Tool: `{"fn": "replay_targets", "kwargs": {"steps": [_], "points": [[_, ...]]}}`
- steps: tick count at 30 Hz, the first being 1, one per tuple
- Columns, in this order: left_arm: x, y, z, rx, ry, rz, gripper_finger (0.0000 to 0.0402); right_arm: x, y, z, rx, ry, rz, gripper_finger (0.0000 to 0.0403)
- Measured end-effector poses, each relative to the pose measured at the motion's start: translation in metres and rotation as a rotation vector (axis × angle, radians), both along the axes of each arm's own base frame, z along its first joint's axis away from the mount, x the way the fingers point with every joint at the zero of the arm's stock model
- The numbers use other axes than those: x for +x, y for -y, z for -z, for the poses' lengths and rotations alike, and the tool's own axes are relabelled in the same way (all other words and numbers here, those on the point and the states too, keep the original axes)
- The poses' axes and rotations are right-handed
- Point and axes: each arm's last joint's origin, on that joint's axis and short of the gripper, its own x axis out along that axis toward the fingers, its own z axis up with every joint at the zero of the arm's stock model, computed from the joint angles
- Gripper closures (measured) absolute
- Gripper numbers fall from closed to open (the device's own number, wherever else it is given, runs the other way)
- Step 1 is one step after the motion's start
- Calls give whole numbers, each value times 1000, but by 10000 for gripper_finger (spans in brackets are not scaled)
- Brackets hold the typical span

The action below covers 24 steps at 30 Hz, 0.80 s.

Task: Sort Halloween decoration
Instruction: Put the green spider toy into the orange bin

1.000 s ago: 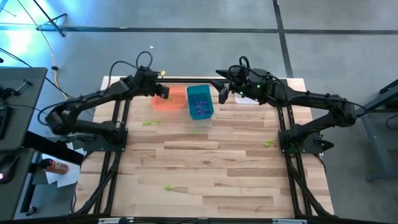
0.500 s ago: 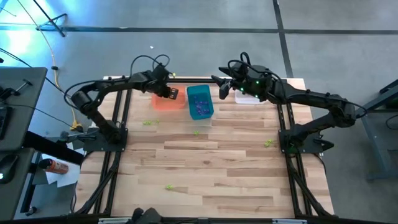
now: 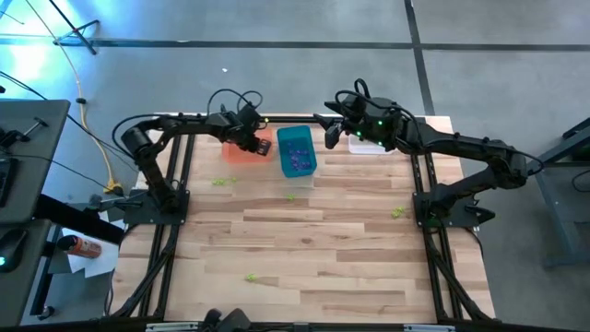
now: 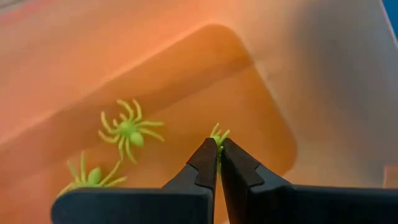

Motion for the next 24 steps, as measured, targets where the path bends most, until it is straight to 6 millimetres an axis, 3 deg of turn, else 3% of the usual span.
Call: {"fn": "replay_targets", "kwargs": {"steps": [7,17,20,24], "points": [[3,0,-7,54,30,23,379,0,0,0,19,12,4,146],[1,3,-22,100,47,76,269,0,0,0,29,14,6,146],[-3,5,-38,145,80,92,242,0,0,0,29,14,6,146],[-14,10,-77,247,180,86,219,0,0,0,20,8,4,146]]}}
